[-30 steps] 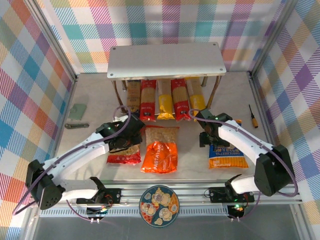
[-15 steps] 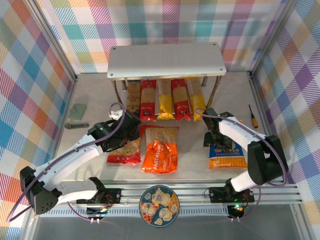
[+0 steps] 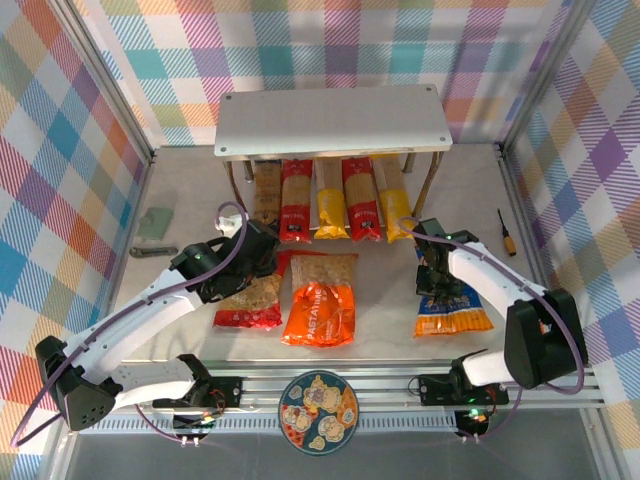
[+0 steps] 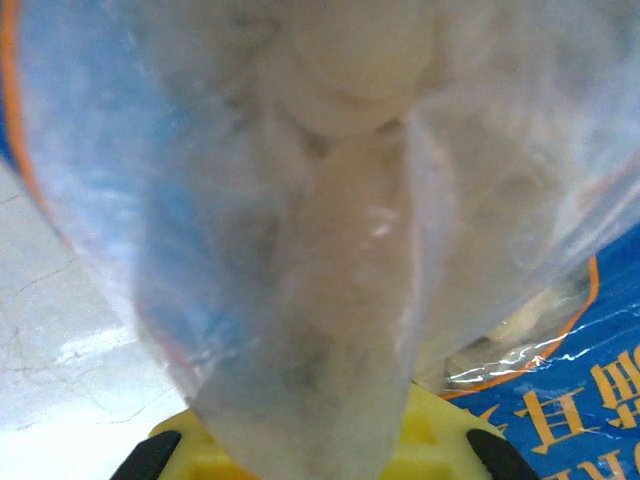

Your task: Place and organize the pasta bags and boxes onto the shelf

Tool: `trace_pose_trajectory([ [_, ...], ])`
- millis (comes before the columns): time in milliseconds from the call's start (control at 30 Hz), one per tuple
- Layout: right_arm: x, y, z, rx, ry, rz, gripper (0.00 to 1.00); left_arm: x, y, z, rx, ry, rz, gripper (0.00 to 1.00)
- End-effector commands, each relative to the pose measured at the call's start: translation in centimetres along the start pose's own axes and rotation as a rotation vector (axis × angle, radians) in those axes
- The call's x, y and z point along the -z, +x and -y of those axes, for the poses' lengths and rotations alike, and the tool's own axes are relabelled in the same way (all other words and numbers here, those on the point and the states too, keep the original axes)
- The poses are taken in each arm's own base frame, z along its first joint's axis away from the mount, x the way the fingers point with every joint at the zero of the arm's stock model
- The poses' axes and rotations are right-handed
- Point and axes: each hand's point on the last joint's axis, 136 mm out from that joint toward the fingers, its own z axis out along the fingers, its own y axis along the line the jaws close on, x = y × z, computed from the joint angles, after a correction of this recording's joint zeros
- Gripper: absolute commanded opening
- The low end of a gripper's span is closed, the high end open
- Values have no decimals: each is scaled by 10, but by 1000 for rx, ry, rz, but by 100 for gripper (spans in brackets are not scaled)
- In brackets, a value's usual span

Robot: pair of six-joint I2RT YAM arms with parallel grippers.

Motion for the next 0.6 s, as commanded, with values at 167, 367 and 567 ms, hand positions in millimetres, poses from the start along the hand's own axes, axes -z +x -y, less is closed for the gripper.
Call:
trace_pose_trajectory([
  [167,36,27,-37,49,-271,-28,0,4,-12,4,0,12,26,63],
  [367,64,29,-57,109,-355,16,0,4,-16,8,-2,16,30,63],
  [567,71,35,-79,195,-355,11,0,6,-19,7,-2,14,41,63],
])
